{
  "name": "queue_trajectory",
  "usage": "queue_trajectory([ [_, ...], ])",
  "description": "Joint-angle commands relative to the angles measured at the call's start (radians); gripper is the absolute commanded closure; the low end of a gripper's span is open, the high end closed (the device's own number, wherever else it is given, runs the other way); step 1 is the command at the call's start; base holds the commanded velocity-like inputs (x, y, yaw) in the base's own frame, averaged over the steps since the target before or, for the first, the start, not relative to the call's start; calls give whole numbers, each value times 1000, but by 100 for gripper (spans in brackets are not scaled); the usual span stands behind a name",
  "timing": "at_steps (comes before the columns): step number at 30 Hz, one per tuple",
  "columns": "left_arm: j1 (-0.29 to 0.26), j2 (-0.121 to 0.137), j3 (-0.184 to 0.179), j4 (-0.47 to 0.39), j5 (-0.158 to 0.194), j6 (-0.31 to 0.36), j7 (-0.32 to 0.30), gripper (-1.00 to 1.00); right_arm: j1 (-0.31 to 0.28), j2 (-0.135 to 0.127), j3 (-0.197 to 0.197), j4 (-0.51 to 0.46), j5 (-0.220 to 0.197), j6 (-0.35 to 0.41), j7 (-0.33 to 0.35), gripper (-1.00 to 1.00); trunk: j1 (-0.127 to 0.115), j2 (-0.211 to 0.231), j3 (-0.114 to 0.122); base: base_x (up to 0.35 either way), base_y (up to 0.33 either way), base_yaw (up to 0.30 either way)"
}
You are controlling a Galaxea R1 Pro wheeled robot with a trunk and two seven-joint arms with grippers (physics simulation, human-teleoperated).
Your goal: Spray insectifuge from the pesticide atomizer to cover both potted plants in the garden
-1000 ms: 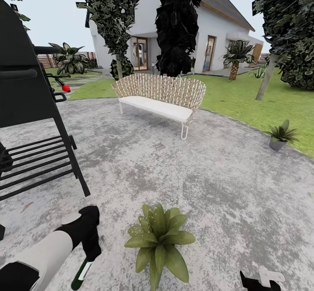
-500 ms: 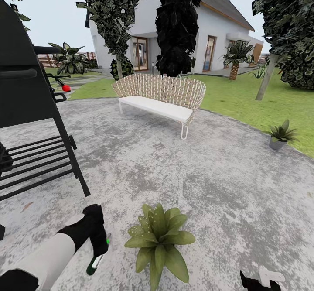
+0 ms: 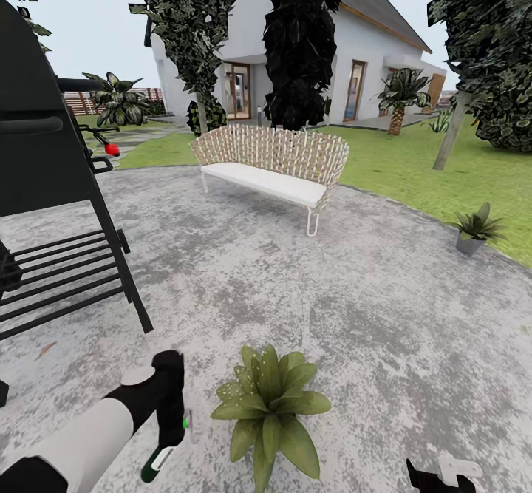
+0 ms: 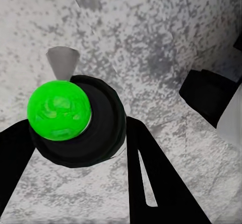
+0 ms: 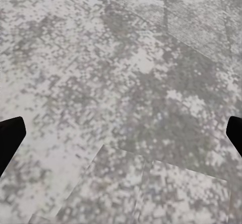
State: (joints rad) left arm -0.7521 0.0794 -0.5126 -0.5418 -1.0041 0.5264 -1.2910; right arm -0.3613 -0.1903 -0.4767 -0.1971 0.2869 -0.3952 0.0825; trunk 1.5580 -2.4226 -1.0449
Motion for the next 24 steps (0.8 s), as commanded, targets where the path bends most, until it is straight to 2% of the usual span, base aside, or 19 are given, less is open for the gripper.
queue_trajectory([
  [1,0,-1,-5,-2,0,10,-5,100,-1,0,-8,1,5,-4,7,-100,0,0,-1,0,0,0],
  [4,-1,-8,-5,-3,-1,-11,0,100,-1,0,-8,1,5,-4,7,-100,0,0,-1,0,-34,0],
  [9,-1,-10,-2,0,-3,-15,7,100,-1,0,-8,1,5,-4,8,-100,0,0,-1,-18,-230,0],
  [14,-2,-9,0,0,-4,-11,10,100,-1,0,-8,1,5,-4,7,-100,0,0,-1,-206,-210,16],
  [19,-3,-7,1,0,-4,-10,11,100,-1,0,-8,1,5,-4,6,-100,0,0,-1,-257,-176,212],
  [24,-3,-9,5,0,-4,-9,18,100,-1,0,-8,1,5,-4,6,-100,0,0,-1,-71,-36,262],
])
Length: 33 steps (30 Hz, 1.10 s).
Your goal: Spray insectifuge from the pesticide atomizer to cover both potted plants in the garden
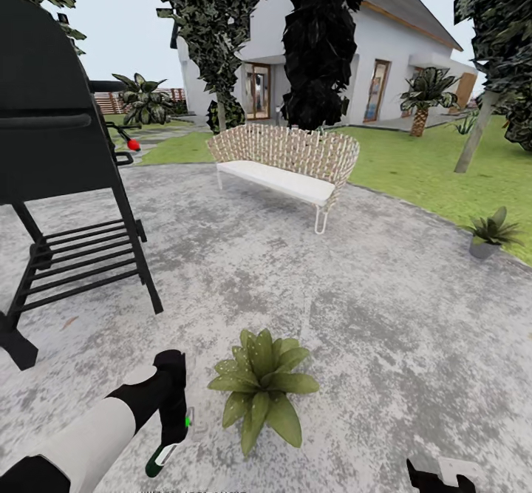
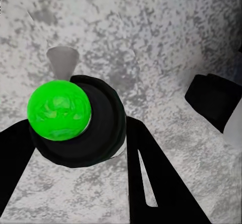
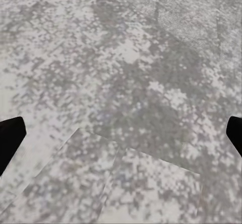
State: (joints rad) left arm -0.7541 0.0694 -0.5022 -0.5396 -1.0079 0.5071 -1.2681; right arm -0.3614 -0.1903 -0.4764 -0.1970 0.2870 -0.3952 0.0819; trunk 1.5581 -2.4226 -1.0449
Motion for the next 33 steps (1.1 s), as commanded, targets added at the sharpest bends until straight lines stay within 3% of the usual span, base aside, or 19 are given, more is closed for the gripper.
queue_trajectory([
  [1,-1,0,-5,-2,2,11,0,100,-1,0,-8,1,5,-4,8,-100,0,0,-1,-7,-4,265],
  [4,-2,-1,-4,-3,8,12,3,100,-1,0,-8,1,5,-4,7,-100,0,0,-1,-3,-1,259],
  [9,-13,-3,-3,-2,11,117,4,100,-1,0,-9,1,5,-4,7,-100,0,0,-1,0,0,185],
  [12,-10,-20,1,9,11,135,14,100,-1,0,-10,0,5,-4,7,-100,0,0,-1,0,0,36],
  [17,2,-41,0,14,14,140,48,100,-1,-3,-9,-1,5,-4,8,-100,0,0,-1,0,0,5],
  [23,2,-43,32,14,25,140,50,100,-1,-3,-10,0,5,-4,8,-100,0,0,-1,0,0,0],
  [33,2,-44,37,13,28,140,49,100,-1,-2,-10,-1,5,-4,7,-100,0,0,-1,28,-215,49],
])
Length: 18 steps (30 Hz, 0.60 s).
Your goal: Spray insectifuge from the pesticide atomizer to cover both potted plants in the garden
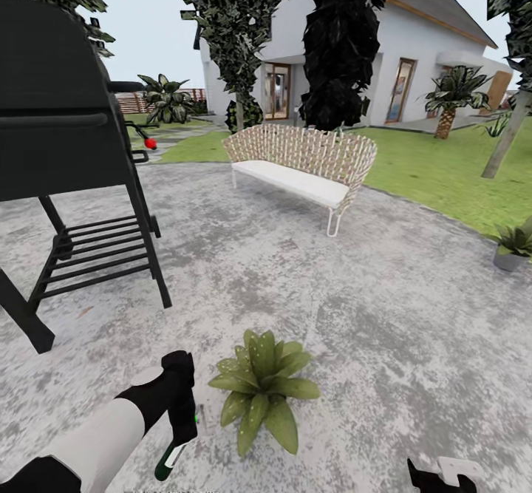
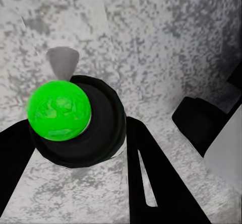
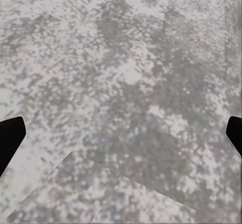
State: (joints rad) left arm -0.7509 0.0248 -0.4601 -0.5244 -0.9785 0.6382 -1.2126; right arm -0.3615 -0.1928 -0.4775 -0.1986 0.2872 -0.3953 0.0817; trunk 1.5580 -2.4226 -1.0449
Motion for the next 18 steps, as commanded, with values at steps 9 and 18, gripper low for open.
queue_trajectory([
  [9,-2,3,-2,-2,-2,9,-8,100,-1,1,-8,1,4,-3,7,-100,0,0,-1,-190,-207,267],
  [18,-2,1,-4,-10,-2,8,-8,100,-1,1,-7,1,4,-3,7,-100,0,0,-1,-117,-58,276],
])
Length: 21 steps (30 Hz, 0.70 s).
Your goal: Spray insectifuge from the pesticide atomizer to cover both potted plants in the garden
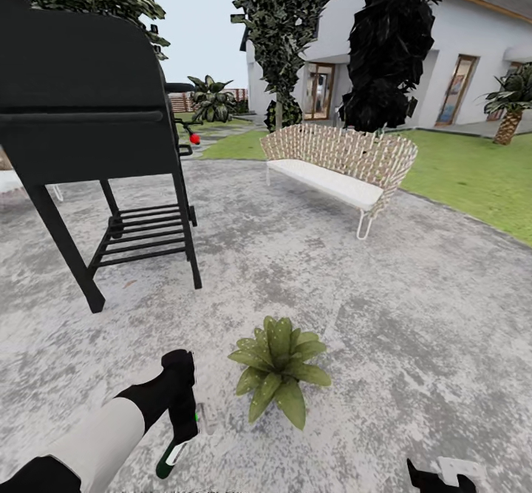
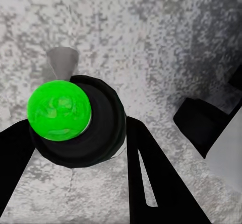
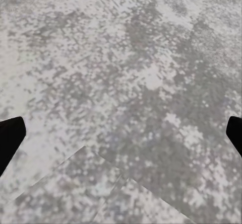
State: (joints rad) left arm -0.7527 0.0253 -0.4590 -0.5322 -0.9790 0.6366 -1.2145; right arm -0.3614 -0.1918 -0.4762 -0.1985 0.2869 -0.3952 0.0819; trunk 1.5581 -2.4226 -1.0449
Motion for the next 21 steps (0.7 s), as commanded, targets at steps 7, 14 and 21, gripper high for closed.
queue_trajectory([
  [7,-7,-13,10,-11,-2,10,-6,100,-1,-1,-10,1,5,-4,7,-100,0,0,-1,-2,-1,114],
  [14,-11,-22,12,-10,-3,14,-11,100,-1,-1,-10,1,6,-4,7,-100,0,0,-1,161,-111,2],
  [21,-10,-21,17,-7,-3,15,-11,100,-1,1,-9,2,5,-4,8,-100,0,0,-1,162,-201,0],
])
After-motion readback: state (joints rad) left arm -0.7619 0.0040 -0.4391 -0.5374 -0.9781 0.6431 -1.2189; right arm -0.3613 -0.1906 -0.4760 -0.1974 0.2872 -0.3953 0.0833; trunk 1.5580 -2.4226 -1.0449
